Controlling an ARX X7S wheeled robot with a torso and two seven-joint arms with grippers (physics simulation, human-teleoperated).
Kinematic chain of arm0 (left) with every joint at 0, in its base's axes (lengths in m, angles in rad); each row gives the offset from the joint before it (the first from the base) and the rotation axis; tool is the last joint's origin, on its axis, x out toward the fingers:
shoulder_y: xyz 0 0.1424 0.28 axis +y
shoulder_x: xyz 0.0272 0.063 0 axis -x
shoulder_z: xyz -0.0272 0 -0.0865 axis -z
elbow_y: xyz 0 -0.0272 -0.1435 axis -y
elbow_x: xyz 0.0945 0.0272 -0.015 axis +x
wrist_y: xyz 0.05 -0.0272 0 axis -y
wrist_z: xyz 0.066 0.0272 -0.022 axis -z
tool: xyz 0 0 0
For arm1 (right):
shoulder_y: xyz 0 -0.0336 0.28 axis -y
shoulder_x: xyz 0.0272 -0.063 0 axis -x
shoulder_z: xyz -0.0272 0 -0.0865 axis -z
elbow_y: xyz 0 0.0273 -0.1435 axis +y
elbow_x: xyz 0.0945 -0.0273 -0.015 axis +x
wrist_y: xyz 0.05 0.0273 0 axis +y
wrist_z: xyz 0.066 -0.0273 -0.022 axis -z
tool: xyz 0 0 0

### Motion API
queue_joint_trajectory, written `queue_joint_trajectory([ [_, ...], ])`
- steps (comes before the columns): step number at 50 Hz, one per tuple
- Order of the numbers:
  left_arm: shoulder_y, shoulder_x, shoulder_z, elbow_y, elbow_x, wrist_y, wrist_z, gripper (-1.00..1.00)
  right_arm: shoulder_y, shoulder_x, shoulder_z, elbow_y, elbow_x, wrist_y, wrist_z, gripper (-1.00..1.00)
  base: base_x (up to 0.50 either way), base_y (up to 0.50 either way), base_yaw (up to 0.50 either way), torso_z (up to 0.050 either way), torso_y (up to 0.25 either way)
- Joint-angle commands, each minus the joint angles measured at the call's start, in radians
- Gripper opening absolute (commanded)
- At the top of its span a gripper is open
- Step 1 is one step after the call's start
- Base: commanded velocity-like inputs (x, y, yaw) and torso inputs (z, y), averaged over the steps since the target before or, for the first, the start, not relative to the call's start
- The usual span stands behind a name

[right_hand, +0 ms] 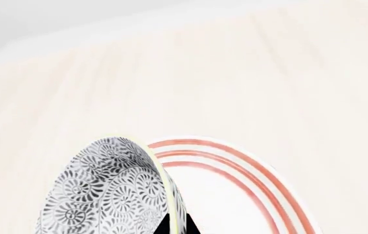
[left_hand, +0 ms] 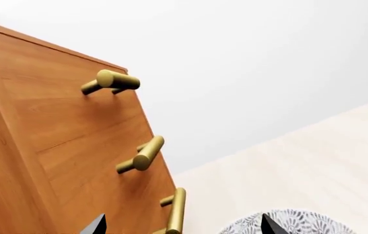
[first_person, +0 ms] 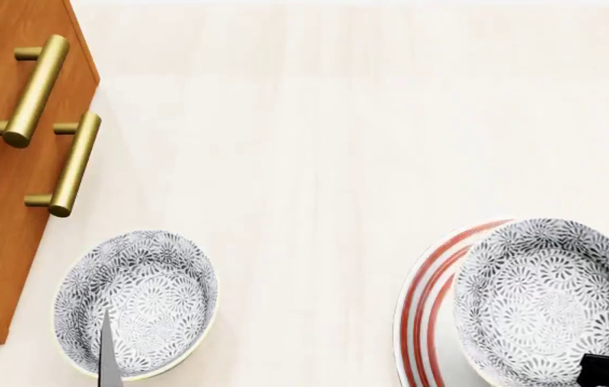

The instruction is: Pick up the bowl and put it in the front on the plate.

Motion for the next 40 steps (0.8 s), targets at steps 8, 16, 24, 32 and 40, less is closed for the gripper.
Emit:
queue_joint_trajectory([
  [8,0.004,0.019,-0.019,0.011,0.015,0.019,0.023,1.00,-0.041,-0.013,0.057,-0.007,-0.019,0.001,-0.029,-1.00,0.00,0.00,0.00,0.000,0.000],
  [16,0.003,0.017,-0.016,0.006,0.012,0.023,0.021,1.00,-0.050,-0.019,0.046,0.002,-0.036,-0.005,-0.037,-1.00,0.00,0.00,0.00,0.000,0.000],
  [24,0.003,0.015,-0.013,0.004,0.011,0.023,0.019,1.00,-0.054,-0.041,0.016,0.020,-0.068,-0.023,-0.054,-1.00,0.00,0.00,0.00,0.000,0.001],
  [32,0.002,0.015,-0.008,-0.003,0.010,0.026,0.016,1.00,-0.045,-0.057,-0.005,0.041,-0.085,-0.034,-0.060,-1.00,0.00,0.00,0.00,0.000,0.000],
  [40,0.002,0.013,-0.006,-0.003,0.009,0.027,0.014,1.00,-0.040,-0.069,-0.030,0.060,-0.116,-0.050,-0.071,-1.00,0.00,0.00,0.00,0.000,0.000],
])
